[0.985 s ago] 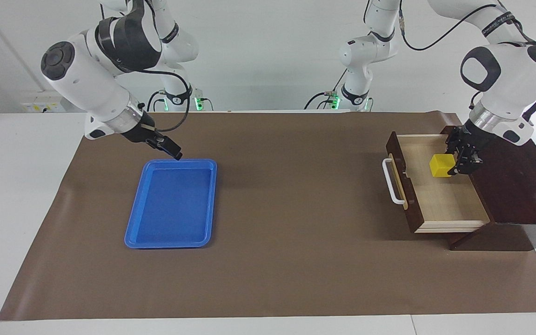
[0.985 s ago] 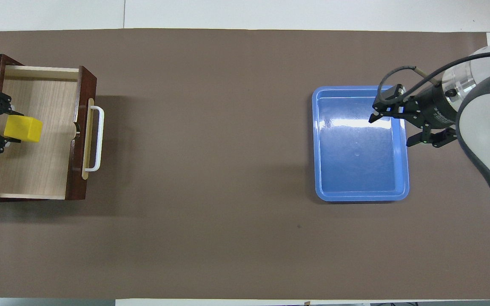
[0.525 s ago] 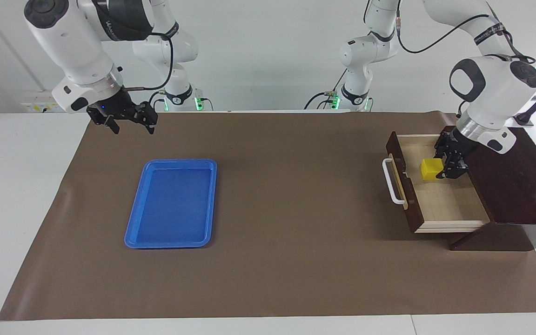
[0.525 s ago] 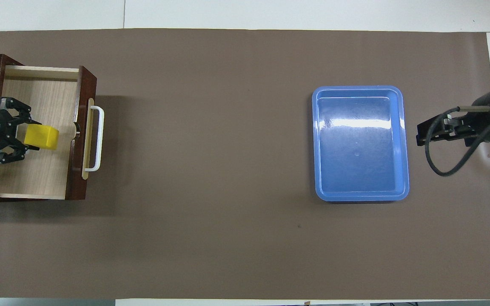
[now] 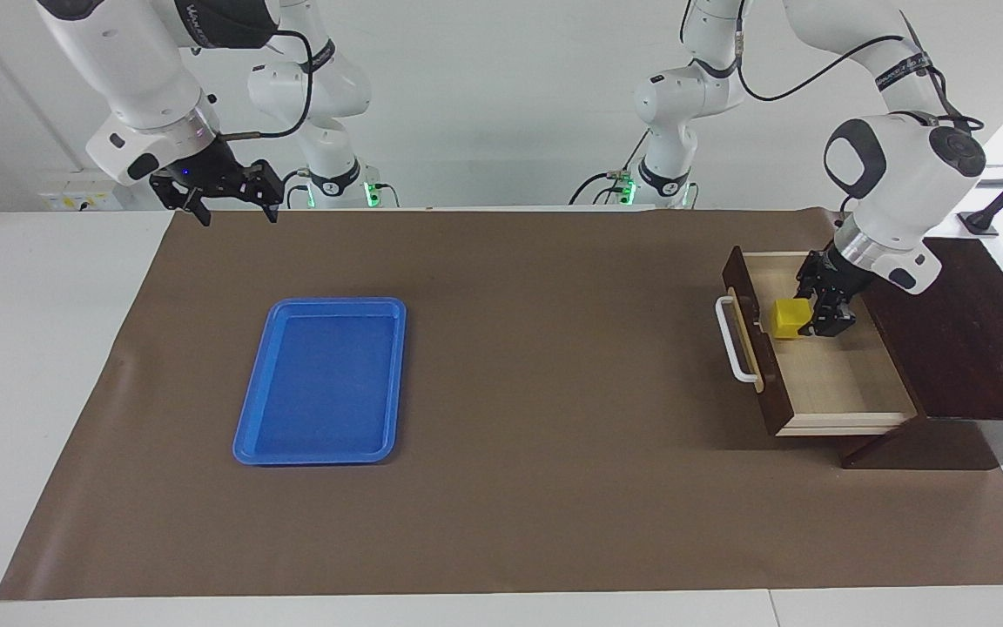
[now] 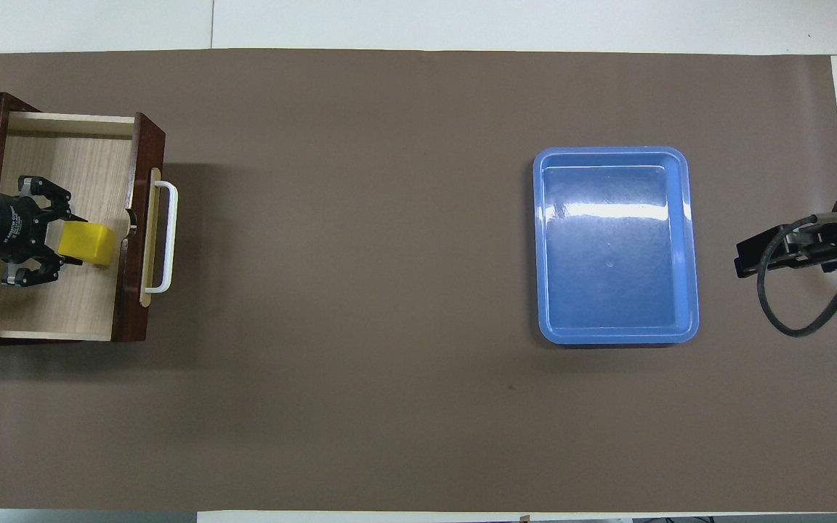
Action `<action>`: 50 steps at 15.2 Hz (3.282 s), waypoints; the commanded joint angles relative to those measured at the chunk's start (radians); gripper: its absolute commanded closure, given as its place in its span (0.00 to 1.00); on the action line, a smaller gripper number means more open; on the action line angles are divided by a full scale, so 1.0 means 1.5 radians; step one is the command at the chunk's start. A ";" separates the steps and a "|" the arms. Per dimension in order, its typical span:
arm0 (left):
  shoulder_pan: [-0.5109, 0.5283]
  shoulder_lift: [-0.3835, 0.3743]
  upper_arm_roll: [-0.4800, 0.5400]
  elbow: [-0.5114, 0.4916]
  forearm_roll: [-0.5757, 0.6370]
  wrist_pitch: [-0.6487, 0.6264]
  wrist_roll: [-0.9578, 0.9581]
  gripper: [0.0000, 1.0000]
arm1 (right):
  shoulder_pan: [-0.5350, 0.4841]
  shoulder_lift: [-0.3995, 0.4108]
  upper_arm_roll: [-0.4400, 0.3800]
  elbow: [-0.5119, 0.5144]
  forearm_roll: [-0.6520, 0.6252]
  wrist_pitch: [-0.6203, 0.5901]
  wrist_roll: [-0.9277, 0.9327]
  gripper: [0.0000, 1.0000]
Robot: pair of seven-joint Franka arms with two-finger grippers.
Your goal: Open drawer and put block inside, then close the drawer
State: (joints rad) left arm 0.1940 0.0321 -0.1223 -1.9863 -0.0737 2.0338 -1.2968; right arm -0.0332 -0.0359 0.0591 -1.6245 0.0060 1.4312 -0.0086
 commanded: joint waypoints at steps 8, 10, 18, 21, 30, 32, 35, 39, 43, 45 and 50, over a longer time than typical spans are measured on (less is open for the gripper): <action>-0.139 -0.010 -0.003 0.109 0.083 -0.119 -0.212 0.00 | -0.022 0.012 0.004 -0.009 -0.012 0.029 -0.020 0.00; -0.179 -0.017 -0.003 0.070 0.100 -0.107 -0.253 0.00 | -0.022 0.012 0.004 -0.009 -0.013 0.028 -0.019 0.00; -0.171 0.001 -0.003 -0.013 0.185 0.019 -0.277 0.00 | -0.024 0.006 0.006 -0.008 -0.015 0.031 -0.018 0.00; -0.137 0.009 -0.001 0.000 0.191 0.020 -0.213 0.00 | -0.023 0.006 0.006 -0.008 -0.016 0.031 -0.017 0.00; 0.003 0.029 0.000 0.029 0.237 0.070 -0.089 0.00 | -0.019 0.004 0.007 -0.009 -0.018 0.035 -0.018 0.00; 0.012 0.029 0.000 0.029 0.237 0.066 -0.084 0.00 | -0.020 0.004 0.007 -0.009 -0.018 0.037 -0.019 0.00; 0.008 0.028 -0.002 0.030 0.236 0.058 -0.080 0.00 | -0.021 0.004 0.007 -0.008 -0.017 0.036 -0.019 0.00; -0.001 0.024 -0.005 0.044 0.230 0.055 0.004 0.00 | -0.022 0.004 0.007 -0.008 -0.017 0.036 -0.020 0.00; -0.027 -0.007 -0.018 0.086 0.163 -0.069 0.240 0.00 | -0.023 0.004 0.007 -0.009 -0.018 0.038 -0.019 0.00; -0.070 -0.013 -0.007 0.134 0.132 -0.174 0.373 0.00 | -0.023 0.004 0.007 -0.009 -0.018 0.042 -0.019 0.00; -0.096 0.027 -0.023 0.230 0.117 -0.308 0.699 0.00 | -0.023 0.004 0.007 -0.009 -0.018 0.052 -0.019 0.00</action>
State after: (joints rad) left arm 0.0692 0.0249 -0.1581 -1.7144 0.1238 1.6413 -0.4254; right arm -0.0480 -0.0190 0.0557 -1.6309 0.0051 1.4952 -0.0092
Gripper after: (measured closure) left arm 0.000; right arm 0.000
